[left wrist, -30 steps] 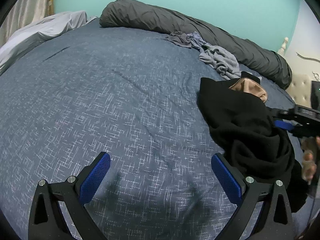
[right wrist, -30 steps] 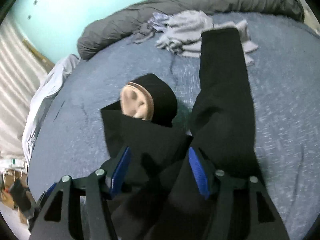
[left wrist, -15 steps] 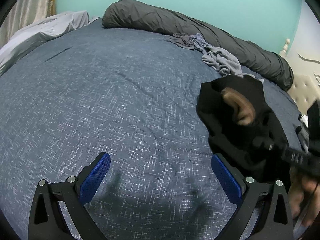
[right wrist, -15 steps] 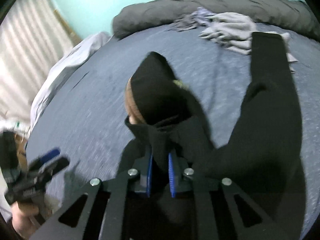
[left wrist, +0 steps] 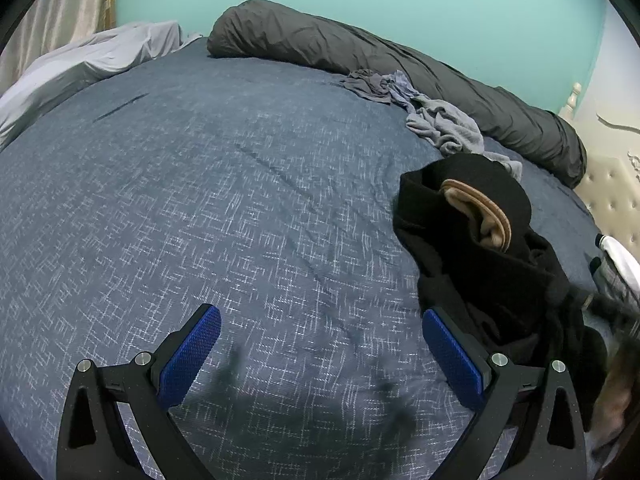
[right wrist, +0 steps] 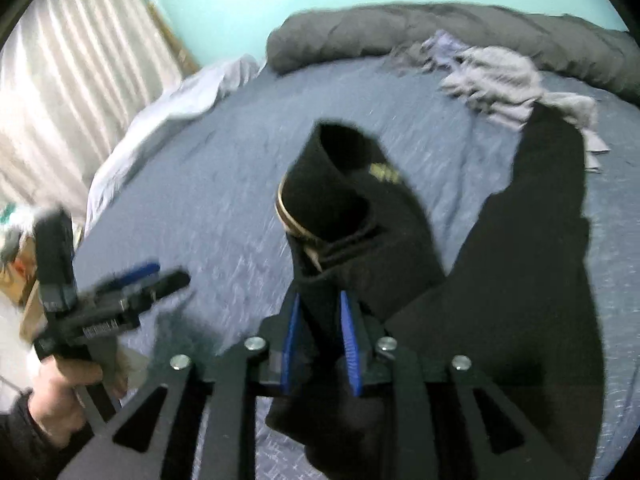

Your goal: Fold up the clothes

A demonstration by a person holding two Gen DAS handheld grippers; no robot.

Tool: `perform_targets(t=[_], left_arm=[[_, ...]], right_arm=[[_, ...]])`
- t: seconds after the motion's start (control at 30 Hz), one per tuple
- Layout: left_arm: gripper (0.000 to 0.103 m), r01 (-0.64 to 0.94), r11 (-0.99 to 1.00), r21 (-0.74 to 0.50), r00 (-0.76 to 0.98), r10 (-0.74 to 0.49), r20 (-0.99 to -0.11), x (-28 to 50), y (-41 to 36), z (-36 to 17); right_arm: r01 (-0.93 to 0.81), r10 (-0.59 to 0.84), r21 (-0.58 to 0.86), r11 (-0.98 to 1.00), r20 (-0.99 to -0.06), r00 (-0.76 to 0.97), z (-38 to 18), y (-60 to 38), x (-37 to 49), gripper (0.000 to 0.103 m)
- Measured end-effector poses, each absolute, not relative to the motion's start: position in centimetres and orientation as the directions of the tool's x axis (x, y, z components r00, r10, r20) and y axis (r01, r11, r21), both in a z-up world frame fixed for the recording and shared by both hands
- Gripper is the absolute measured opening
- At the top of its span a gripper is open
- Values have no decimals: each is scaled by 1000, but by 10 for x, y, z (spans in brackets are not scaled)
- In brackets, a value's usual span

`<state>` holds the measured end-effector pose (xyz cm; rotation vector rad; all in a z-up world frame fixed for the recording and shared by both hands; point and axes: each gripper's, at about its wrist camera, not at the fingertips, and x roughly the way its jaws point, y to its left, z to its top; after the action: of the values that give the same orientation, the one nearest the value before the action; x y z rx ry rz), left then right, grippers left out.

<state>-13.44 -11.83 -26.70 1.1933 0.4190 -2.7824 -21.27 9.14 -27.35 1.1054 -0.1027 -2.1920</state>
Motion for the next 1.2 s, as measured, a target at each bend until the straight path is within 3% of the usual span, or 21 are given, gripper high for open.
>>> perform_targets(t=[0.07,0.13,0.3,0.4,0.43,0.5,0.57,0.67,1.0,1.2], left_arm=[[103,187,-958,-215,-691,27,-722,-133,-119,-268],[103,191,-958,-215,-690,25,-724,-134,-120,-268],[103,192,-957,-215,-690,24,-723,-134,-120,-268],[103,192,-957,-216,-692,25,-722,-134,-121,-268],[103,193,-957,-215,-691,23,-722,-134,-121,-268],[103,196,-956,-219,-691,23,-722,-134,-123,-268],[103,198,-955,-221,-692,24,-722,-133,-124,-268],[103,191,-954,-231,-695,35,-718,-133,-123,-267],[103,153,-942,-298,-694,113,-711,-127,-124,-265],[103,97,-921,-377,-690,211,-693,-127,-118,-263]], right_arm=[[466,-585,375,-802,-654,-480,-263,108,-223,31],[403,-560,392,-827,-644,-521,-257,120,-235,32],[275,-501,419,-865,-735,-458,-280,121,-265,56],[272,-513,436,-858,-751,-416,-297,114,-270,57],[287,-522,437,-852,-743,-418,-298,110,-267,56],[312,-535,437,-843,-732,-421,-299,102,-260,41],[335,-541,430,-838,-727,-423,-299,99,-254,17],[378,-568,434,-818,-715,-407,-300,90,-241,9],[480,-618,433,-763,-706,-346,-309,49,-201,8],[466,-624,439,-768,-677,-390,-296,64,-190,17]])
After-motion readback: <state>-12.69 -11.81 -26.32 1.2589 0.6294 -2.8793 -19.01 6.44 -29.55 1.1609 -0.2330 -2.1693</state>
